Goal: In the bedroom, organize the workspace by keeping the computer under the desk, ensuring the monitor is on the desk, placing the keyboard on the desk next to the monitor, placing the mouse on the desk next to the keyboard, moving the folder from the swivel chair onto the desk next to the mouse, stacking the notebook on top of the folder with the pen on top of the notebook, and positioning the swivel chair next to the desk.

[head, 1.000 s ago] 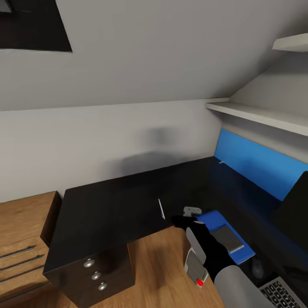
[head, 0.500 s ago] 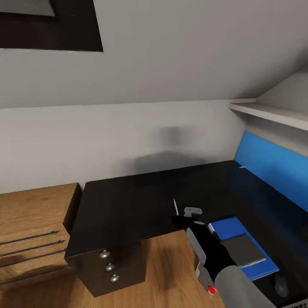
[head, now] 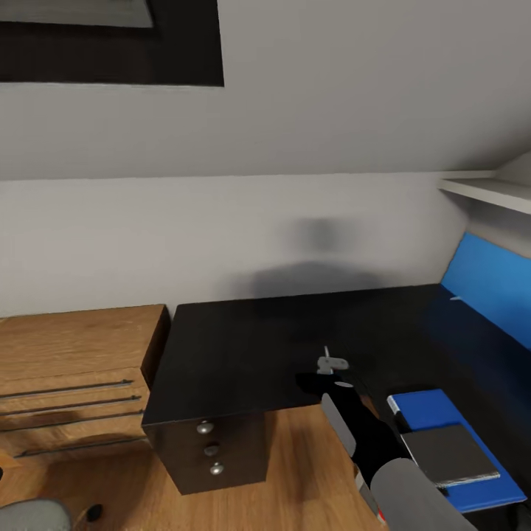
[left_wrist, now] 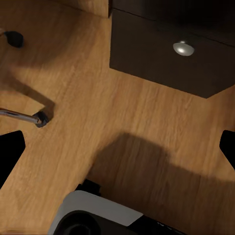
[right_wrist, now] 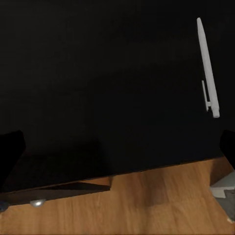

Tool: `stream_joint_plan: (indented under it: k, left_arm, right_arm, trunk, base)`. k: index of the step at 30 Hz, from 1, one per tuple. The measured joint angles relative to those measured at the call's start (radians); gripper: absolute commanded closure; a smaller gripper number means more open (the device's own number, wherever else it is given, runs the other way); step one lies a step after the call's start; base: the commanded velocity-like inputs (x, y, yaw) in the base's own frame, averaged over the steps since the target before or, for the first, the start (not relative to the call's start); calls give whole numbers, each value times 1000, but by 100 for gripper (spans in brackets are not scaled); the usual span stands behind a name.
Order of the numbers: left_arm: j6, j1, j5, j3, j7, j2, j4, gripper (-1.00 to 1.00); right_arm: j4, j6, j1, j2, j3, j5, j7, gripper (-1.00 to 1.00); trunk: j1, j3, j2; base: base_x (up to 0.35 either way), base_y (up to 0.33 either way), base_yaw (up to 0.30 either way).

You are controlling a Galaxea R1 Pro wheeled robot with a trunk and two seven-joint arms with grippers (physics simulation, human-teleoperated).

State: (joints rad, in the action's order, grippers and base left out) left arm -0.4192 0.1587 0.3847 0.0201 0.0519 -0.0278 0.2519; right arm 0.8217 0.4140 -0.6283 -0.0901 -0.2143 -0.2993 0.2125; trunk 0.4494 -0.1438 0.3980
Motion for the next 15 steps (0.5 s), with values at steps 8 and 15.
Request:
stream_joint_plan:
  k: [8,15]
  left_arm:
    - [0,0,0,0,0,0,0,-100]
    - [-12,0,-3,-3,2,-17,1,-100]
  right_arm:
    - [-10,-1,0,3,0,40,0,-100]
    - [-12,12,-22,-17,-19,90,6,-100]
  trunk:
    - [0,-1,0]
    - [0,-1,0]
  base:
    - [102,-49,47]
    - [21,-11,3]
